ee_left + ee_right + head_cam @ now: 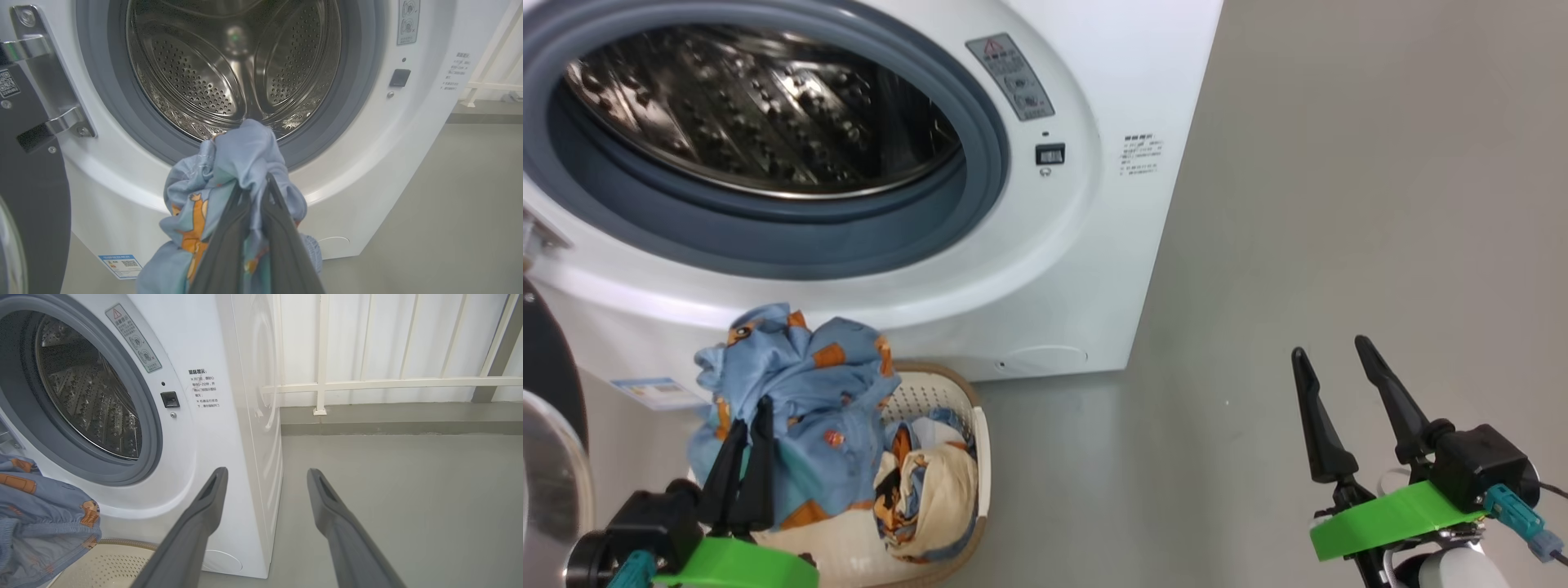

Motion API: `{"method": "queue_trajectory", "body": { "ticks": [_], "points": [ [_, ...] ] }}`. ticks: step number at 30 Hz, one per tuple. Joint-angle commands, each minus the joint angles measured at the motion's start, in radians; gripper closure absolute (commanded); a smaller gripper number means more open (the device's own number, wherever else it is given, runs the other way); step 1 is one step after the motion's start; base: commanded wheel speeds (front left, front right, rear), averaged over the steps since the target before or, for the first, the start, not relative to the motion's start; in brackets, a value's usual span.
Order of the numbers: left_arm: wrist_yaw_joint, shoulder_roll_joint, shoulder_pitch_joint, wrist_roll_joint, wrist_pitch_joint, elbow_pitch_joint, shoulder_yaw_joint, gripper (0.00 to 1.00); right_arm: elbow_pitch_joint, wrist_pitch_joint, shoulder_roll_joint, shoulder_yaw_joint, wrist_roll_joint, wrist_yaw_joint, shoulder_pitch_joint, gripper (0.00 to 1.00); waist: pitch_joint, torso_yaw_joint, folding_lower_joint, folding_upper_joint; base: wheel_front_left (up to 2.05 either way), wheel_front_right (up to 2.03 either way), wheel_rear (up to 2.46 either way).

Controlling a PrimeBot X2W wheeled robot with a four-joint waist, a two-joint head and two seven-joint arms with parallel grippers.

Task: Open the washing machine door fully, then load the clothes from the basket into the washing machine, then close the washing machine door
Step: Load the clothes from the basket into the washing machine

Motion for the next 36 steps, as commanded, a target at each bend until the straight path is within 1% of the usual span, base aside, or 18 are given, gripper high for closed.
{"method": "queue_trajectory", "body": {
  "ticks": [1,8,19,36],
  "points": [
    [0.008,0.009,0.002,0.017,-0.01,-0.042,0.038,1.0,-0.027,-0.005,0.002,0.022,-0.01,0.003,0.008,0.0,-0.027,0.004,0.0,-0.0001,0.0,0.0,0.0],
    [0.022,0.0,0.055,0.035,-0.01,-0.108,0.055,1.0,-0.032,-0.005,-0.002,0.017,-0.011,0.003,0.036,0.0,-0.081,0.006,0.0,-0.0001,0.0,0.0,0.0],
    [0.026,-0.007,0.104,0.057,-0.01,-0.182,0.075,1.0,-0.041,-0.005,-0.006,0.013,-0.008,0.003,0.053,0.0,-0.111,0.007,0.0,-0.0001,0.0,0.0,0.0],
    [0.016,-0.014,0.118,0.054,-0.01,-0.194,0.098,1.0,-0.039,-0.005,-0.004,0.008,-0.007,0.003,0.061,0.0,-0.128,0.004,0.0,-0.0001,0.0,0.0,0.0]
  ]
}}
